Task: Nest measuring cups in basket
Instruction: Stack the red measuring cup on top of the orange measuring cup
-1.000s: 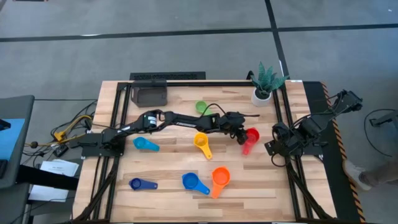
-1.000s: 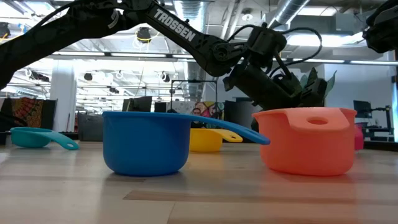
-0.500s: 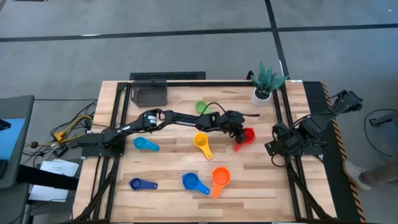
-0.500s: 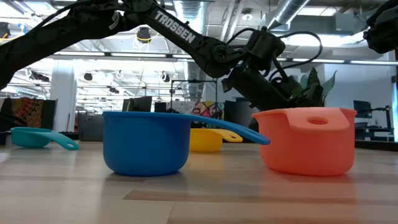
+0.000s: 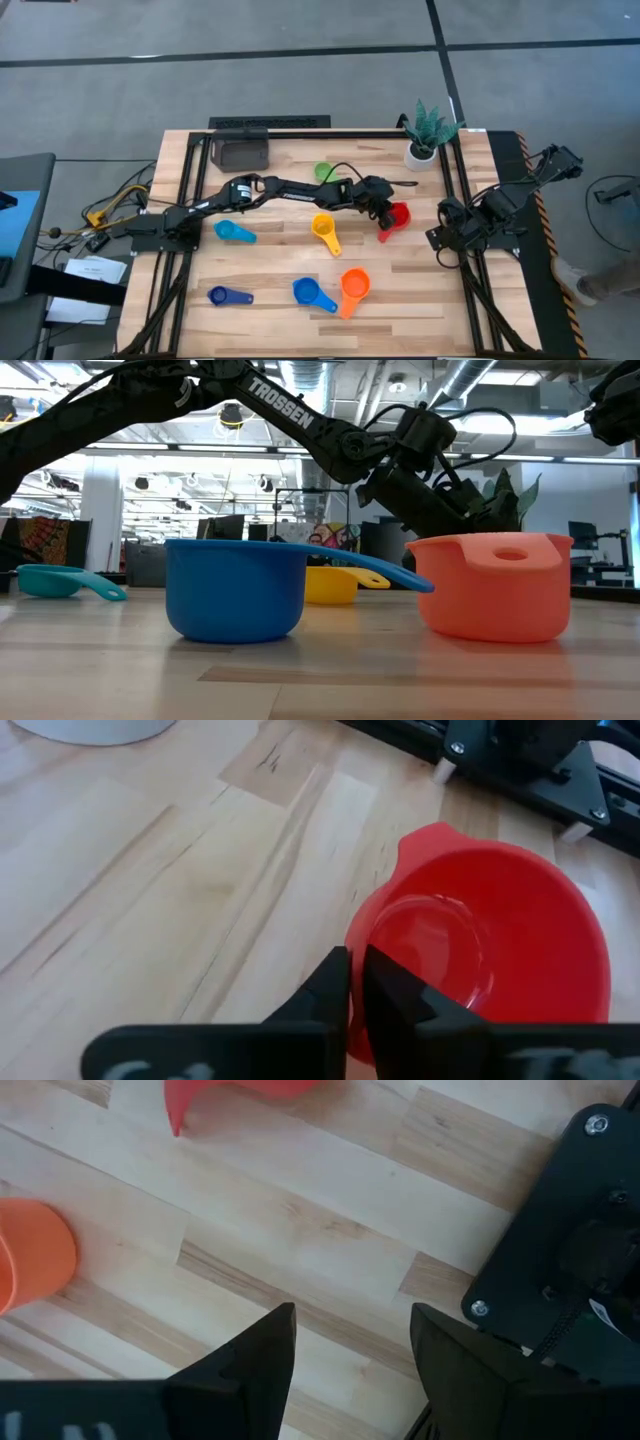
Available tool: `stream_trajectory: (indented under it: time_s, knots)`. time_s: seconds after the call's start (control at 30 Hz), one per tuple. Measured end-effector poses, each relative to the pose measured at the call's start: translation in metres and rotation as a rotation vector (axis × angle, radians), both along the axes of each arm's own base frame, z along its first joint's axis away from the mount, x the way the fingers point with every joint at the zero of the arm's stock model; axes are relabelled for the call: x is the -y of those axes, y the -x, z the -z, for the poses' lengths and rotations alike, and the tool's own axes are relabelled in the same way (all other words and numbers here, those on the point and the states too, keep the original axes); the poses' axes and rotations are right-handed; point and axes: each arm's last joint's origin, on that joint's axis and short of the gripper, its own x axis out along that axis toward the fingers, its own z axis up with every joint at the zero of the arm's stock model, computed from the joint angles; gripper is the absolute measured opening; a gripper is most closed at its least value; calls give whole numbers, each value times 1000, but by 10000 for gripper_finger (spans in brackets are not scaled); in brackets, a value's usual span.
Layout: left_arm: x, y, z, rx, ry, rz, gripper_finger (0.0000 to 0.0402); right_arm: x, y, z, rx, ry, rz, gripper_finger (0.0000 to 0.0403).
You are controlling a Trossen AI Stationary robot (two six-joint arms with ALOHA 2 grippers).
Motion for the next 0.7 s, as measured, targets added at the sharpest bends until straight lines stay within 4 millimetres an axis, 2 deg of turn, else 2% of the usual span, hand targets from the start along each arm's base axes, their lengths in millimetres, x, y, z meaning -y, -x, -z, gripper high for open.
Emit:
stream_trajectory:
  time_s: [0.1,0.27,0.47,0.7]
  knots:
    - [2,1,-2,-1,42,-18,7,0,0,0,0,3,-12,221]
    - [15,5,-23,-93,86,-52,4,0,0,0,2,15,-33,219]
    - [42,5,-56,-147,113,-69,3,1,-1,0,22,56,-39,219]
    - [78,14,-91,-239,169,-111,3,3,-2,-1,60,116,-59,219]
